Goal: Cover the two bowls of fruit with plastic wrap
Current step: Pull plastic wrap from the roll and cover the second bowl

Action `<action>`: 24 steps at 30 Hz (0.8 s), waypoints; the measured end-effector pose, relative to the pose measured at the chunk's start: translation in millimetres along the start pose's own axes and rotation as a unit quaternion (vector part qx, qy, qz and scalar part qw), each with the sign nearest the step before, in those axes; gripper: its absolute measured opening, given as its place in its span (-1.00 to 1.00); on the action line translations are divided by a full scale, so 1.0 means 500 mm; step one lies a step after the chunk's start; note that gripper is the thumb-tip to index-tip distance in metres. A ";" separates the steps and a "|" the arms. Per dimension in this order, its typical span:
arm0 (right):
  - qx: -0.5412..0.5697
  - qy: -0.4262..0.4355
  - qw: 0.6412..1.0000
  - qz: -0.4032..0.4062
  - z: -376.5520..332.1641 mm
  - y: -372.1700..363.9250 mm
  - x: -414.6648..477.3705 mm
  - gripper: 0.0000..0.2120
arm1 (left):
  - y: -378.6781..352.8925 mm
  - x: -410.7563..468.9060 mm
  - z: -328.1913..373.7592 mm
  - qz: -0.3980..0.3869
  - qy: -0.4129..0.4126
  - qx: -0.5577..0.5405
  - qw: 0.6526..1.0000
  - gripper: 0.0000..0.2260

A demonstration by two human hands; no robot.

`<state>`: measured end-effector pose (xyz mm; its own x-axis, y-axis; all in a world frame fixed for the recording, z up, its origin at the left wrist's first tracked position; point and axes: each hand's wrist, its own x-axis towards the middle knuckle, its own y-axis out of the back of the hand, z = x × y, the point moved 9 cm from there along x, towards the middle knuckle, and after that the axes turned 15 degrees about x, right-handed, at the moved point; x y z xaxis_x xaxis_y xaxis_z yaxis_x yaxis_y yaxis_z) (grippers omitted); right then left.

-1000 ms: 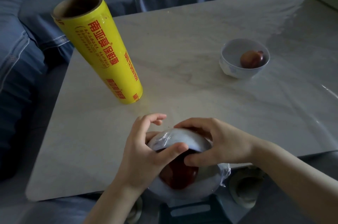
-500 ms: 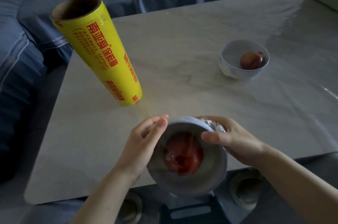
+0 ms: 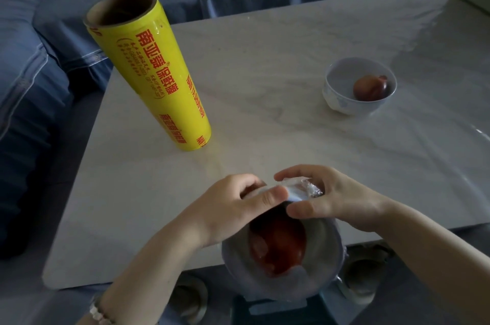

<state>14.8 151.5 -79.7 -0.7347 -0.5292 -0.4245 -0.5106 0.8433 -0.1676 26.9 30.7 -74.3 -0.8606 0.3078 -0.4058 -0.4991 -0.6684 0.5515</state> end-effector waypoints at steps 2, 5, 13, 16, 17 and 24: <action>0.002 -0.001 1.000 0.018 0.004 0.004 -0.001 -0.30 | -0.016 -0.004 -0.001 -0.009 -0.009 -0.018 1.000 -0.42; 0.028 -0.006 0.999 0.032 0.014 0.007 -0.002 -0.34 | -0.025 -0.012 -0.008 0.033 -0.015 -0.063 0.997 -0.47; -0.103 -0.017 0.990 0.092 -0.042 0.017 -0.006 -0.30 | 0.006 -0.021 -0.022 0.159 0.015 -0.082 0.984 -0.55; -0.215 -0.019 0.967 0.132 -0.068 0.021 0.003 -0.48 | 0.014 -0.025 -0.019 0.169 0.022 -0.076 0.982 -0.52; -0.231 -0.019 0.963 0.136 -0.073 0.020 0.006 -0.56 | 0.017 -0.027 -0.018 0.171 0.026 -0.071 0.982 -0.52; 0.091 -0.036 0.992 0.078 -0.070 0.007 0.012 -0.81 | 0.017 -0.042 -0.004 0.166 0.014 0.010 0.986 -0.49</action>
<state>-6.9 147.9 -51.9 -0.7615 -0.3878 -0.5193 -0.2987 0.9211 -0.2498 40.9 17.2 -62.2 -0.9738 0.0561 -0.2202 -0.1930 -0.7159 0.6710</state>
